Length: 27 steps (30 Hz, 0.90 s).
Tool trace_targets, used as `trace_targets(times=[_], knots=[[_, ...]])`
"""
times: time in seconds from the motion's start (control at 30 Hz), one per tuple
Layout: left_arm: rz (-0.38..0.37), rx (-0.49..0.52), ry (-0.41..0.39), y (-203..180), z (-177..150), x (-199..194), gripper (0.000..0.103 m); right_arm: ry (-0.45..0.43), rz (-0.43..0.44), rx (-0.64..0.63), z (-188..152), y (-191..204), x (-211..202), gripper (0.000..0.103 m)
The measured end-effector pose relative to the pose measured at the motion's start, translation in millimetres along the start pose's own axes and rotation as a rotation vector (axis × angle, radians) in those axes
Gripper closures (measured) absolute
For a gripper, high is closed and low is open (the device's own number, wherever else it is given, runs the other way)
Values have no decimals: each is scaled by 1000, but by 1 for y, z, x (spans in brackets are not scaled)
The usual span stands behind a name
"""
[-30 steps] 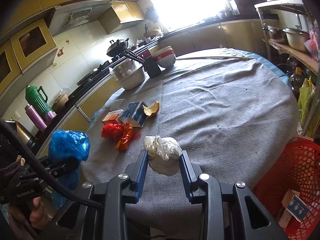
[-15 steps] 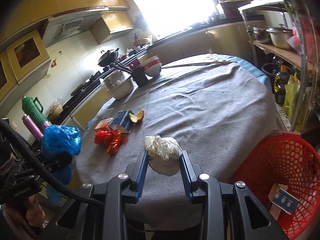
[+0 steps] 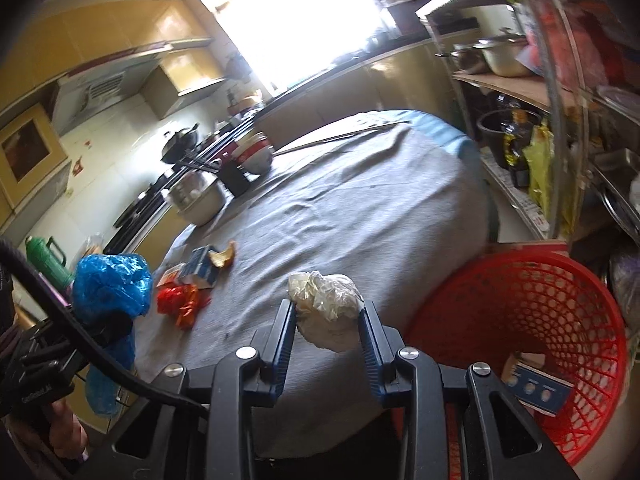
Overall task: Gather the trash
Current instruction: 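Lower both held items into the red basket and open both tools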
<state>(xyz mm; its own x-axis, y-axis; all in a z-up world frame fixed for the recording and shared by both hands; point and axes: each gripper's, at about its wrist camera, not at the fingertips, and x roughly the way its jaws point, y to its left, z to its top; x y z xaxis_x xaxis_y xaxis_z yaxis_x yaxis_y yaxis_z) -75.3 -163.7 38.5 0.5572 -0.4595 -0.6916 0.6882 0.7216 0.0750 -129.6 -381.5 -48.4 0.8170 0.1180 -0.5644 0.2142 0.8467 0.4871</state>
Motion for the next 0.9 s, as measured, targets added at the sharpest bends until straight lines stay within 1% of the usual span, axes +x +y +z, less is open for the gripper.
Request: trace_targets(times=[0.2,0.53,0.73,0.9], knots=[[-61,57,23,-33,16,21,48,-28,-41,98,2,-48,-15,69],[-131,132,88,-83,33,59,48,-63,-86,268,-4,-127,-37,69],[-169,192,111,-120,46,82,48,-62,-89,348,-12,-161,-39,69],[-205,219,140,-142,49,98,48,-44,-89,388,-21,-178,-36,68]])
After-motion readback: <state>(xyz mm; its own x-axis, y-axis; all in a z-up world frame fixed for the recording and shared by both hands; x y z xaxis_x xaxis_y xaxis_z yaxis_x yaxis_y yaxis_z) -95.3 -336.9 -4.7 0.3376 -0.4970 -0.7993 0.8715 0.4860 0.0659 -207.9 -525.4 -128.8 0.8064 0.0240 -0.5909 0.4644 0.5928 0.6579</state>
